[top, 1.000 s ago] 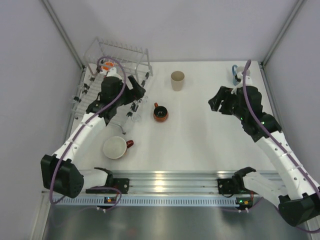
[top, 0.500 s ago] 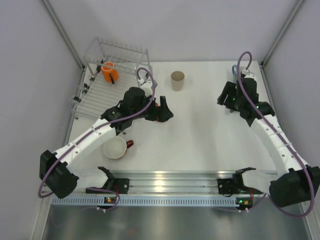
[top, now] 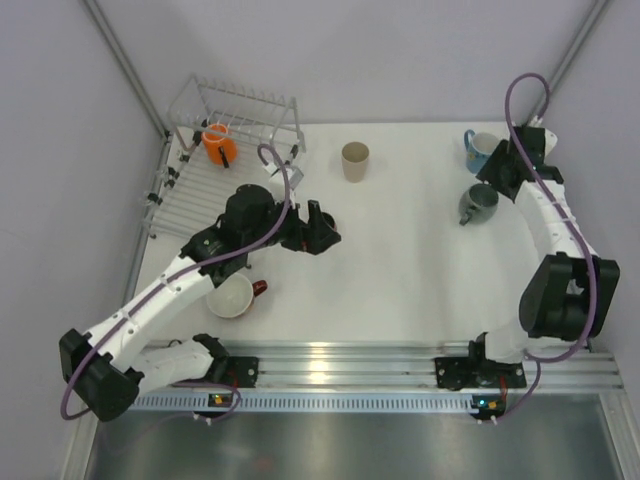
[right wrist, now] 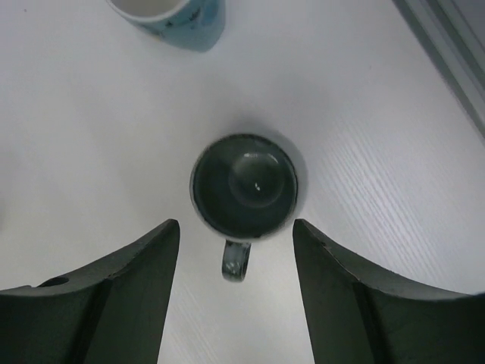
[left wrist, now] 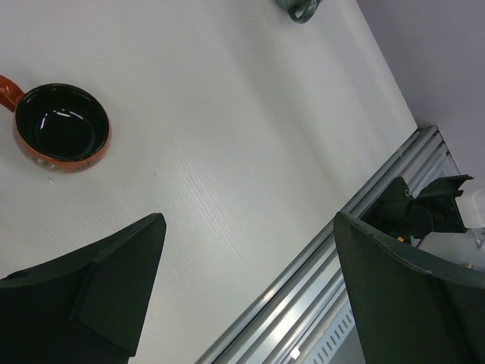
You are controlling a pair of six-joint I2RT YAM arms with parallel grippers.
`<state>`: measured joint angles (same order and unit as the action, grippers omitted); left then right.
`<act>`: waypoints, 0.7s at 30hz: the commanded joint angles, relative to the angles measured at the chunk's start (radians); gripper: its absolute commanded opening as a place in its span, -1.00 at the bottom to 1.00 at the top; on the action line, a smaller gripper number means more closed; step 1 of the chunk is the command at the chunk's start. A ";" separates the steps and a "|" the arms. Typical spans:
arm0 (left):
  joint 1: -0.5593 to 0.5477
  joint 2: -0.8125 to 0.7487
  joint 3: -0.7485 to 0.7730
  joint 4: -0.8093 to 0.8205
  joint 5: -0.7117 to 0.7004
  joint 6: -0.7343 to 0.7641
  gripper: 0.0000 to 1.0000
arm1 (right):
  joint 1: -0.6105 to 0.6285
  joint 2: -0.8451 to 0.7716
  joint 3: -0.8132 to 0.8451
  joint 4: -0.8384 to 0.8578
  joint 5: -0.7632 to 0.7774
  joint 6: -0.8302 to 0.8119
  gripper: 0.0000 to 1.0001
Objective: Load the cups into the dish rack
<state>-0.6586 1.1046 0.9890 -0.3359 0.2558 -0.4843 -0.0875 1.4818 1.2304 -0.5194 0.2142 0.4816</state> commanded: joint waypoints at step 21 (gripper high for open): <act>0.002 -0.206 -0.024 0.069 -0.191 -0.007 0.96 | -0.073 0.584 0.767 -0.175 0.117 0.278 0.12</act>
<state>-0.6582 0.9283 0.9329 -0.2749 0.1062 -0.4850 -0.1364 2.0716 1.9835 -0.6521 0.2932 0.6098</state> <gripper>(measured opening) 0.983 0.564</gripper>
